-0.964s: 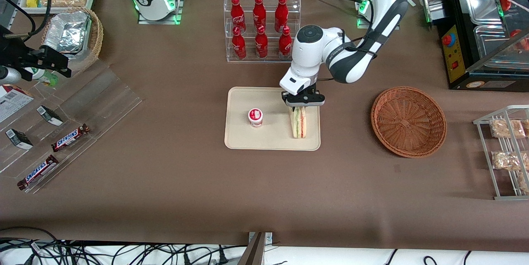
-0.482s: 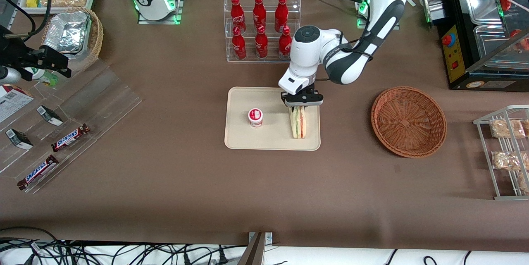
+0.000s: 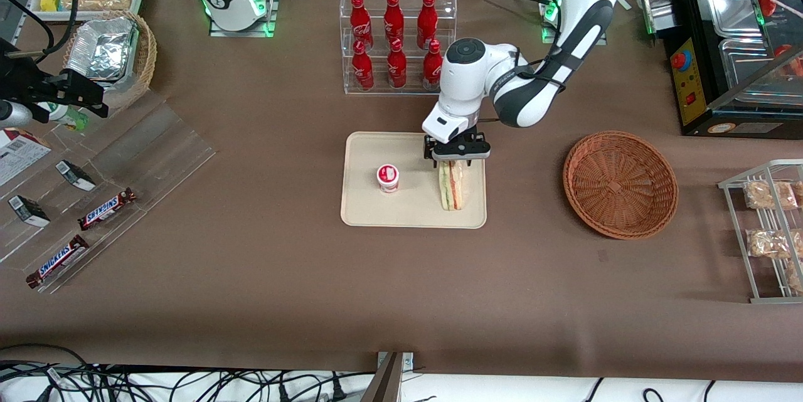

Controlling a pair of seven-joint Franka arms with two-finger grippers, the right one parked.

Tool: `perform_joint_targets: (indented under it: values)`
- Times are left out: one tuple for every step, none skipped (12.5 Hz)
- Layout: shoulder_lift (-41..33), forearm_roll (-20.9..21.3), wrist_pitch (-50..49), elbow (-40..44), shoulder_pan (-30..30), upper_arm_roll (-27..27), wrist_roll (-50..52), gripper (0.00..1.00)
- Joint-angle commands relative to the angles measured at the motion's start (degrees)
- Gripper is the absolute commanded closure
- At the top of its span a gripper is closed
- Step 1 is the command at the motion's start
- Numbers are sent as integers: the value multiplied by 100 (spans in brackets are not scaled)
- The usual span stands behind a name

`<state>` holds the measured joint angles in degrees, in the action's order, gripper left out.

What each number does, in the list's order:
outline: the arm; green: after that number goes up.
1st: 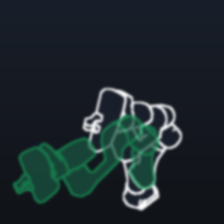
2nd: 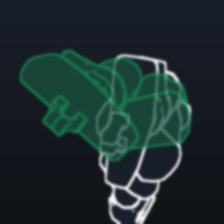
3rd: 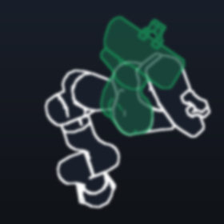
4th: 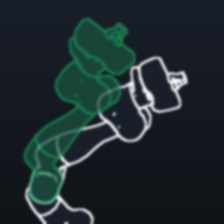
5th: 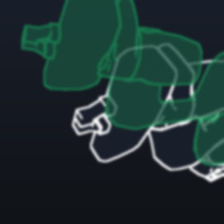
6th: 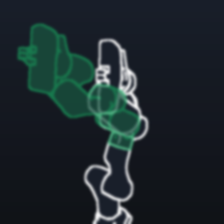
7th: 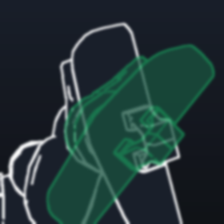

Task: Place sandwich from basket to tray
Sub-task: 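Lower the sandwich onto the tray and open the left gripper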

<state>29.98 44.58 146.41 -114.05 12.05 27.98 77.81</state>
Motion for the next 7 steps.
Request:
perform_joint_targets:
  values:
    - [-106, 34, 2, 137, -80, 67, 217, 0]
    - [-150, -202, -77, 233, -89, 154, 286, 0]
    - [-255, -474, -225, 313, -98, 207, 261, 0]
    - [-352, -607, -540, 427, -98, 242, 252, 0]
    - [-405, -809, -796, 567, -107, 312, 243, 0]
    - [-432, -1020, -1016, 760, -150, 435, 173, 0]
    - [-432, -1283, -1340, 1014, -212, 497, -45, 0]
